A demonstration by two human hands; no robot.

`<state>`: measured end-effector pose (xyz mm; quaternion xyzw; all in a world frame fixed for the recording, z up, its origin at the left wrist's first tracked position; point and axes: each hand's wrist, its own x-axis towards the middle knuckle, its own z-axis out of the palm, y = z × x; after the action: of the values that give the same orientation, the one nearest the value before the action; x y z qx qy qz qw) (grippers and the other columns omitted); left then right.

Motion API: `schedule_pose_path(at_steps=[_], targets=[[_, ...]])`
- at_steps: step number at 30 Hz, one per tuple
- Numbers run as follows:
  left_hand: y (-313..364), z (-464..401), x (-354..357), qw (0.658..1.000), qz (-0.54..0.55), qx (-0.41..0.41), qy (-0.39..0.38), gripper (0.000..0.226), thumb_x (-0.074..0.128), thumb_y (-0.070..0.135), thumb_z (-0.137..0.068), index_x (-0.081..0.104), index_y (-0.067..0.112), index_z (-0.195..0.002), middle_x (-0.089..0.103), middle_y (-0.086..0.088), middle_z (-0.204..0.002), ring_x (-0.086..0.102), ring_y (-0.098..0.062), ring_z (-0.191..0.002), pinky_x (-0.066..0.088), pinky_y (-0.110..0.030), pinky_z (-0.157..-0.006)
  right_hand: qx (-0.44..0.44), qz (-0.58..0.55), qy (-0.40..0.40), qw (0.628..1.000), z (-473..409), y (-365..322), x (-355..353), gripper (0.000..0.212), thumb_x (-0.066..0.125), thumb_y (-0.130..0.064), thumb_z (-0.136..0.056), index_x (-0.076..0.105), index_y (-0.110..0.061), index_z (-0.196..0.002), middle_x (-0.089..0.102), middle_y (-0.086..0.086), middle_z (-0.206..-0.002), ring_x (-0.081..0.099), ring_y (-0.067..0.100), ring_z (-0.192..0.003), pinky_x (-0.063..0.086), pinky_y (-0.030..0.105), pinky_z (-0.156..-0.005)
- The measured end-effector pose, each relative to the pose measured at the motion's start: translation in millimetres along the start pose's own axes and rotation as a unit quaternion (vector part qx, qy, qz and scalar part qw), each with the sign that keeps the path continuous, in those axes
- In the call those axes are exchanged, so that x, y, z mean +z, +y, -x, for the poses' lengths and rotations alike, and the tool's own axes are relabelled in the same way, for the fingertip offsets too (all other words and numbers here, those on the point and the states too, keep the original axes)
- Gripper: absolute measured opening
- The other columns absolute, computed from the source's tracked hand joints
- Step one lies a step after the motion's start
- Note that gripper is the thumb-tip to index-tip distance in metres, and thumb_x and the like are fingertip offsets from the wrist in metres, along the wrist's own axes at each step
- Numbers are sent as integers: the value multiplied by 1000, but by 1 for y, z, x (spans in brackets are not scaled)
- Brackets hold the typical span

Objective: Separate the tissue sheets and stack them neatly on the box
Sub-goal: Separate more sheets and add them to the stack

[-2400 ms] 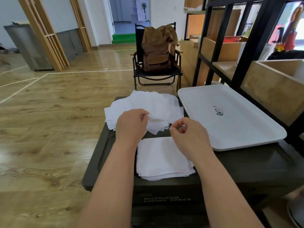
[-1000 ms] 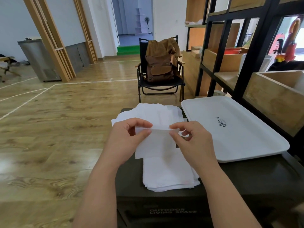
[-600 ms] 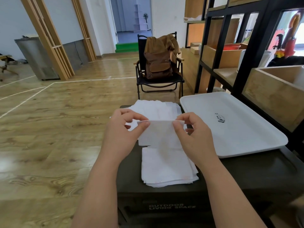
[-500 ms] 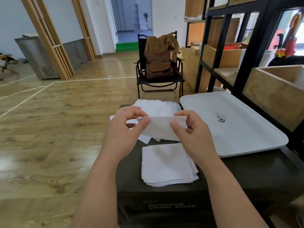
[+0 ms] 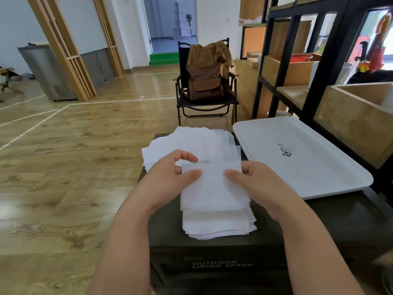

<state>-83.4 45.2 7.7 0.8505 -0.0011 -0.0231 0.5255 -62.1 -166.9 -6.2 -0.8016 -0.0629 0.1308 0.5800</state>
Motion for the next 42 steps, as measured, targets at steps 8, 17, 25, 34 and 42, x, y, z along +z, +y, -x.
schedule_pose_path(at_steps=[8, 17, 25, 34, 42], targets=[[-10, -2, 4, 979, -149, -120, -63, 24, 73, 25, -85, 59, 32, -104, 68, 2, -82, 64, -5, -60, 49, -20, -58, 96, 249, 4, 964, -2, 4, 8, 33, 63, -33, -88, 43, -15, -69, 50, 4, -70, 49, 15, -58, 38, 24, -52], [-3, -28, 25, 924, -260, 74, 270, 28, 60, 28, -95, 54, 23, -122, 64, 5, -110, 58, -13, -98, 42, -25, -73, 0, 206, 163, 965, -7, 7, 17, 41, 68, -33, -86, 42, -29, -118, 57, -7, -89, 54, 7, -81, 32, 16, -57], [-26, -63, 41, 938, -311, 75, 131, 56, 57, 27, -98, 37, 22, -151, 43, 0, -153, 31, -21, -145, 25, -34, -113, -48, 156, 159, 974, -12, 11, 23, 23, 65, -29, -89, 49, -36, -104, 53, -11, -58, 49, -20, -68, 35, 7, -45], [-29, -64, 38, 925, -298, 130, 194, 27, 48, 17, -101, 68, 17, -120, 68, 1, -121, 58, -18, -111, 37, -24, -90, -52, 151, 162, 974, -13, 13, 19, 20, 65, -29, -89, 50, -38, -100, 54, -10, -60, 55, -2, -58, 31, 6, -47], [-3, -48, 27, 955, -9, 101, 279, 33, 48, 34, -102, 68, 30, -75, 68, 13, -78, 55, 3, -70, 38, -9, -61, -113, 70, 176, 975, -14, 10, 18, 19, 63, -35, -90, 51, -43, -100, 62, -17, -80, 59, -6, -78, 38, 5, -54]])
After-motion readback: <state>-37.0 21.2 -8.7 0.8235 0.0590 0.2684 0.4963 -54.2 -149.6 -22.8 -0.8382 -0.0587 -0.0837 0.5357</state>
